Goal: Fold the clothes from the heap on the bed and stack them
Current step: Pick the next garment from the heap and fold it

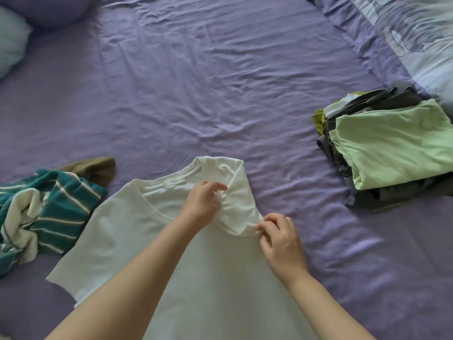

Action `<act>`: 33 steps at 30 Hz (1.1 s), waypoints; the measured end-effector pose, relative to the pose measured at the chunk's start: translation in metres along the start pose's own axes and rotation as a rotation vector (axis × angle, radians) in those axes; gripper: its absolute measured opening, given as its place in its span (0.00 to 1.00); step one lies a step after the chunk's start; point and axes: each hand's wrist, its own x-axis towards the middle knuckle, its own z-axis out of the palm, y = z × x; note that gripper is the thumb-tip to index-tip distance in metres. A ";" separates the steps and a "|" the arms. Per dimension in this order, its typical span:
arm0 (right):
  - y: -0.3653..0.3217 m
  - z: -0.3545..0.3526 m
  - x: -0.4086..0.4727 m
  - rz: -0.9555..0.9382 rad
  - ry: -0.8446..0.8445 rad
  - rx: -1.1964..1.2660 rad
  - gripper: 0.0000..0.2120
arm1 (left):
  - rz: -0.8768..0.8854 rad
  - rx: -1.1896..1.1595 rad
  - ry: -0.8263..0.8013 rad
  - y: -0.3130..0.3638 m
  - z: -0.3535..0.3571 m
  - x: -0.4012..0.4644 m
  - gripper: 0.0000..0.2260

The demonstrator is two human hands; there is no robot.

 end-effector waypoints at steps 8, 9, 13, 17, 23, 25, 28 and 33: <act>0.009 0.002 -0.003 0.026 -0.062 0.081 0.14 | 0.181 0.195 -0.133 0.015 0.020 0.004 0.13; 0.010 0.001 -0.002 0.042 -0.069 0.089 0.12 | 0.194 0.244 -0.132 0.012 0.024 0.003 0.15; 0.008 0.007 0.006 0.181 -0.074 0.154 0.06 | 0.169 0.324 -0.062 0.001 0.029 -0.002 0.21; 0.006 0.011 0.008 0.195 -0.114 0.132 0.08 | 0.222 0.434 -0.021 -0.005 0.034 -0.013 0.27; 0.007 0.007 0.001 0.196 -0.191 -0.002 0.16 | 0.132 0.492 0.029 -0.025 0.033 -0.035 0.30; 0.003 0.005 0.003 0.188 -0.240 -0.079 0.20 | 0.105 0.501 0.012 -0.035 0.028 -0.046 0.30; -0.008 0.002 0.002 0.140 -0.288 -0.172 0.26 | 0.094 0.491 -0.001 -0.050 0.018 -0.063 0.27; -0.055 0.014 -0.003 -0.171 -0.299 -0.196 0.28 | -0.053 0.372 0.149 -0.088 -0.011 -0.105 0.23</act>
